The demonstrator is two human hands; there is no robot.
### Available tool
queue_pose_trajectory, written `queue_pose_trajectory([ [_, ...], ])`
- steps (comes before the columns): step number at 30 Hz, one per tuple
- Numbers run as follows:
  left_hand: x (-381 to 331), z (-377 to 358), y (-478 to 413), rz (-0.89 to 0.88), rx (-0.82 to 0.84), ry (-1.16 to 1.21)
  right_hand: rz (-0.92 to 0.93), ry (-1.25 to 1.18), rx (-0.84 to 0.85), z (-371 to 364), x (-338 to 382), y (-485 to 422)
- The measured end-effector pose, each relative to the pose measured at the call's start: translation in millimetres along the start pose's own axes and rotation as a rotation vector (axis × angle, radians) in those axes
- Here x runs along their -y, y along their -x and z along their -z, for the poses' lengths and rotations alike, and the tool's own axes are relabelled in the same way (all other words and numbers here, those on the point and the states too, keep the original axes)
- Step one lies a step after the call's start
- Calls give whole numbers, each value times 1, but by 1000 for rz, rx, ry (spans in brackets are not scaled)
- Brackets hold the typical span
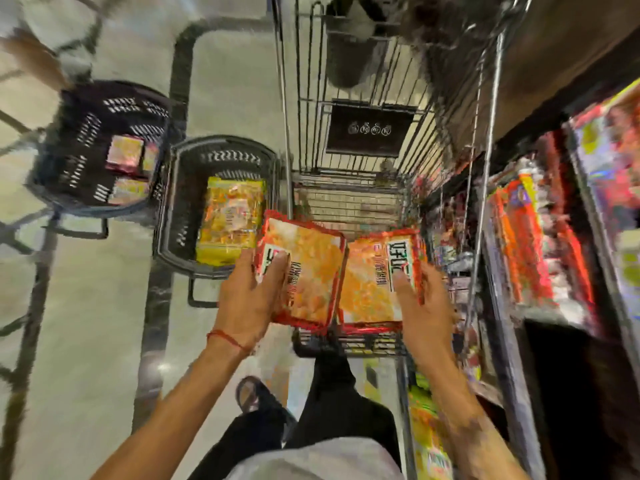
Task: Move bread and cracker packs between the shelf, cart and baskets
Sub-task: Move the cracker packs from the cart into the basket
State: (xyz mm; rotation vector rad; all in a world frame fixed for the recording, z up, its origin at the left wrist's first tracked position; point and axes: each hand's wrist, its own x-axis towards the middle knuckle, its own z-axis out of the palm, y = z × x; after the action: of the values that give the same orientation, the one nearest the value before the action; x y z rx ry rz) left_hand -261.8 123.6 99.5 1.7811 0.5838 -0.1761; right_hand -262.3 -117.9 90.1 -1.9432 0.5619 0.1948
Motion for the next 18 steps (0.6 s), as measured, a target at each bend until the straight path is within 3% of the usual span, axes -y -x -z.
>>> queue_pose_trajectory([
  [8, 70, 151, 87, 73, -173, 37, 49, -49, 263, -91, 25, 125],
  [18, 109, 262, 74, 154, -315, 85, 108, 12, 420, -216, 73, 142],
])
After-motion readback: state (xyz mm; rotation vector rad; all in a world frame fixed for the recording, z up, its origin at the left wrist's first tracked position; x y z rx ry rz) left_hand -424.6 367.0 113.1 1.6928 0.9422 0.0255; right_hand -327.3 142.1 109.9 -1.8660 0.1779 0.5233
